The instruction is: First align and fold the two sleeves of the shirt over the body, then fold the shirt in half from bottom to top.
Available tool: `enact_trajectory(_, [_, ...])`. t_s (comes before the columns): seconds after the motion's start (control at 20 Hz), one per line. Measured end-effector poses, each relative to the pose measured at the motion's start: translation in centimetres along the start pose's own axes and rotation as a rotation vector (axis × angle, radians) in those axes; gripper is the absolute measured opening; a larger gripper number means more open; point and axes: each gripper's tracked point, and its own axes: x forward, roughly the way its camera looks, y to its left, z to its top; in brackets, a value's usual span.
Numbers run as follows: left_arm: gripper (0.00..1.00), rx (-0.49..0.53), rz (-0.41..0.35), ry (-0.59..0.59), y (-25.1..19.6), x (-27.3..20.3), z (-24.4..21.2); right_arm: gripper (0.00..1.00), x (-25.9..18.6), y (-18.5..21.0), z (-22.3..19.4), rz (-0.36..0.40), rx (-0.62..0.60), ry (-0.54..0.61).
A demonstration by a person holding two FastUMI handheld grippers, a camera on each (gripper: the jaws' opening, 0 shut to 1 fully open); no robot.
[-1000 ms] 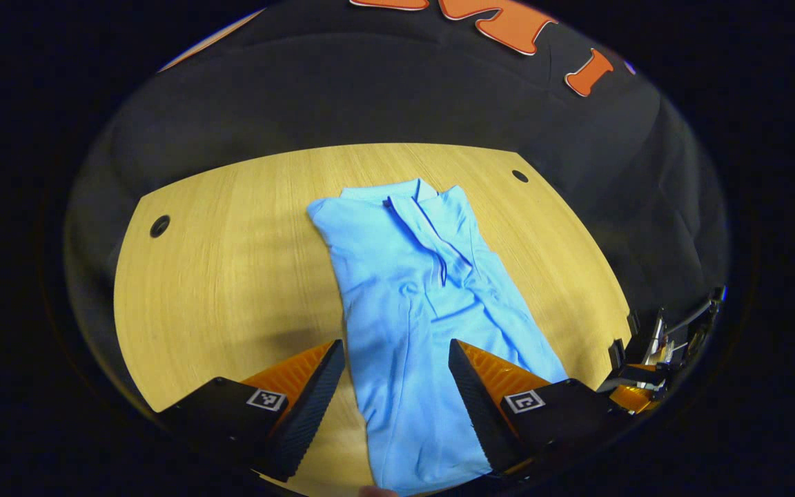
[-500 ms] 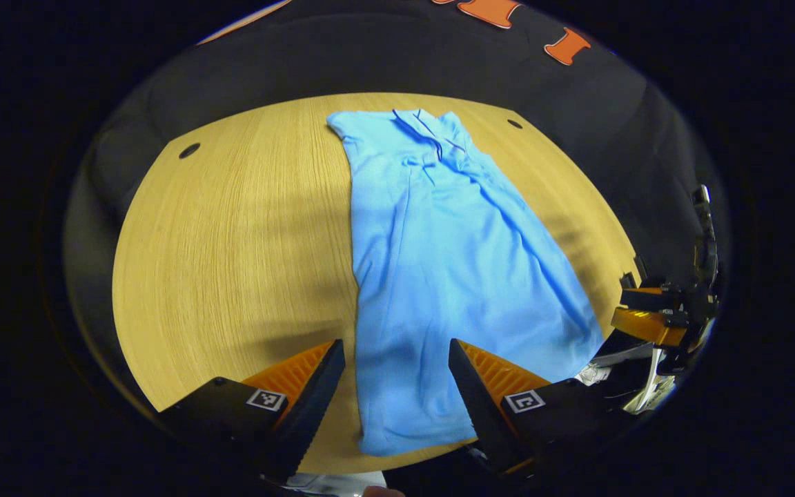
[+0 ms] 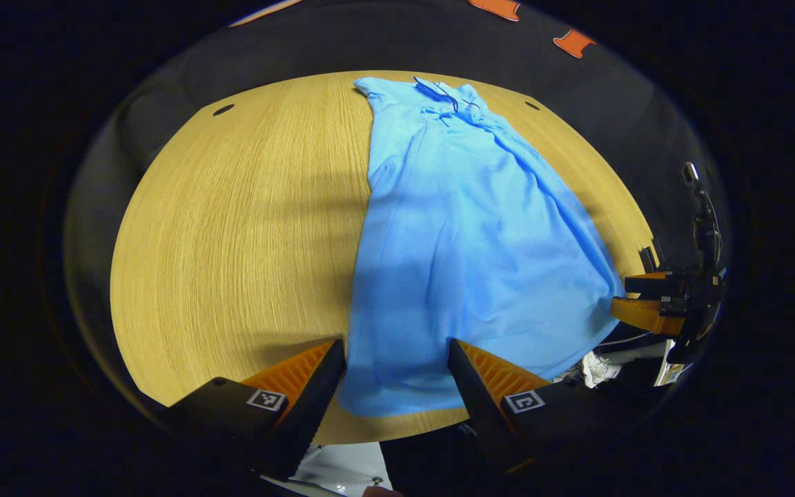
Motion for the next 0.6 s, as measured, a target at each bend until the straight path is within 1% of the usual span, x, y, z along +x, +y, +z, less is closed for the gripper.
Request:
enact_trajectory(0.05, [0.99, 0.013, 0.004, -0.036, 0.0, 0.0, 0.1, 0.98, -0.3, -0.1, 0.4, -0.01, -0.015, -0.025])
enact_trajectory(0.1, [0.97, 0.029, 0.015, -0.029, 0.1, 0.1, -0.5, 0.96, 0.4, -0.3, 0.1, -0.024, -0.021, -0.02])
enact_trajectory(0.15, [0.97, 0.062, 0.039, -0.049, 0.3, -0.1, -0.5, 0.94, 0.2, -0.5, 0.1, -0.042, -0.034, -0.033])
enact_trajectory(0.2, [0.98, 0.095, 0.067, -0.04, 0.5, 0.1, -1.1, 0.94, 0.3, -0.5, -0.1, -0.055, -0.044, -0.029])
enact_trajectory(0.25, [0.99, 0.107, 0.068, -0.076, 0.2, -0.1, -0.8, 0.87, 0.2, -0.2, 0.0, -0.055, -0.037, -0.045])
enact_trajectory(0.3, [0.99, 0.099, 0.074, -0.078, -0.1, -0.2, -0.9, 0.83, 0.3, 0.1, -0.1, -0.058, -0.028, -0.049])
enact_trajectory(0.35, [0.99, 0.077, 0.076, -0.098, -0.3, 0.0, -1.0, 0.69, 0.3, 0.2, 0.0, -0.058, -0.027, -0.062])
enact_trajectory(0.4, [0.95, 0.06, 0.086, -0.102, -0.6, 0.1, -0.9, 0.6, 0.4, 0.2, 0.2, -0.059, -0.015, -0.073])
enact_trajectory(0.45, [0.86, 0.039, 0.09, -0.106, -1.0, 0.2, -0.9, 0.33, 0.3, 0.2, 0.2, -0.057, 0.008, -0.076])
enact_trajectory(0.5, [0.67, 0.039, 0.085, -0.094, -1.7, 0.5, -0.8, 0.27, 0.4, 0.7, 0.1, -0.036, 0.037, -0.059])
enact_trajectory(0.55, [0.43, 0.05, 0.079, -0.084, -2.3, 0.3, -1.2, 0.08, 0.4, 1.4, 0.0, 0.006, 0.055, -0.034])
enact_trajectory(0.6, [0.2, 0.073, 0.084, -0.067, -2.5, 0.3, -1.3, 0.05, 0.3, 2.1, -0.1, 0.047, 0.089, -0.011])
